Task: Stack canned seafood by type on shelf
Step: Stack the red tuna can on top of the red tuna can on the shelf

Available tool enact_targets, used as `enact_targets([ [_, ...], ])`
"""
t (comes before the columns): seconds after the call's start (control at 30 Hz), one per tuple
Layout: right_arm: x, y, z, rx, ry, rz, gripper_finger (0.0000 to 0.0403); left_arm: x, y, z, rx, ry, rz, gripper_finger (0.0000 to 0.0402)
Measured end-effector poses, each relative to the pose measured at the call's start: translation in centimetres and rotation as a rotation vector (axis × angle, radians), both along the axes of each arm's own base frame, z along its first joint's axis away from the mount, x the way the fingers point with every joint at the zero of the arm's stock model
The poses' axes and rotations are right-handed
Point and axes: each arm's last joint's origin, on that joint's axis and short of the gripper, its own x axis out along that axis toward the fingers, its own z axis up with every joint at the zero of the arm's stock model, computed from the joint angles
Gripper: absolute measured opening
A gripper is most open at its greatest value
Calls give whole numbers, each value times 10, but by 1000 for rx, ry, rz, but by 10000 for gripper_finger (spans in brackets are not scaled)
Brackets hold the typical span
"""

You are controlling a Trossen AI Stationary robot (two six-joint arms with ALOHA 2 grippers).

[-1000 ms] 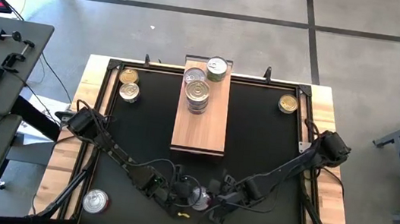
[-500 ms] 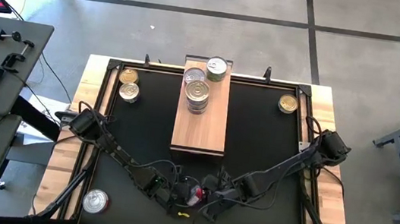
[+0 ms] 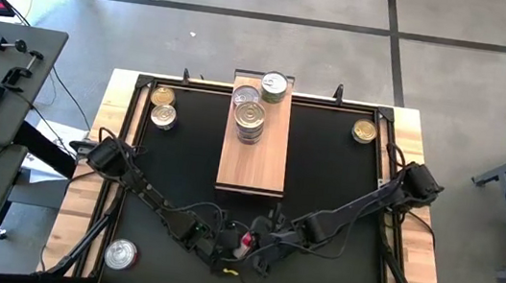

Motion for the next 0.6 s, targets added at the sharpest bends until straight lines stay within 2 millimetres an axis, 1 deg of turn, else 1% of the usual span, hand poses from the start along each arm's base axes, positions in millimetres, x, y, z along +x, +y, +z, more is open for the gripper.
enact_targets([
  [0.07, -2, 0, 5, -3, -6, 32, 0, -2, 1, 4, -24, 17, 19, 0],
  [0.23, -5, -5, 22, -56, -58, 102, 0, -12, 6, 8, 6, 89, 55, 0],
  [0.33, -1, -11, 29, -103, -108, 236, 2, -20, 3, 16, -2, 99, 84, 0],
  [0.4, 4, -14, 35, -115, -122, 315, 12, -28, -3, 23, -19, 94, 101, 0],
  [0.5, 15, -22, 41, -115, -135, 393, 57, -43, -16, 37, -55, 45, 161, 0],
  [0.6, 25, -27, 44, -198, -127, 460, 131, -60, -28, 51, -87, -29, 230, 0],
])
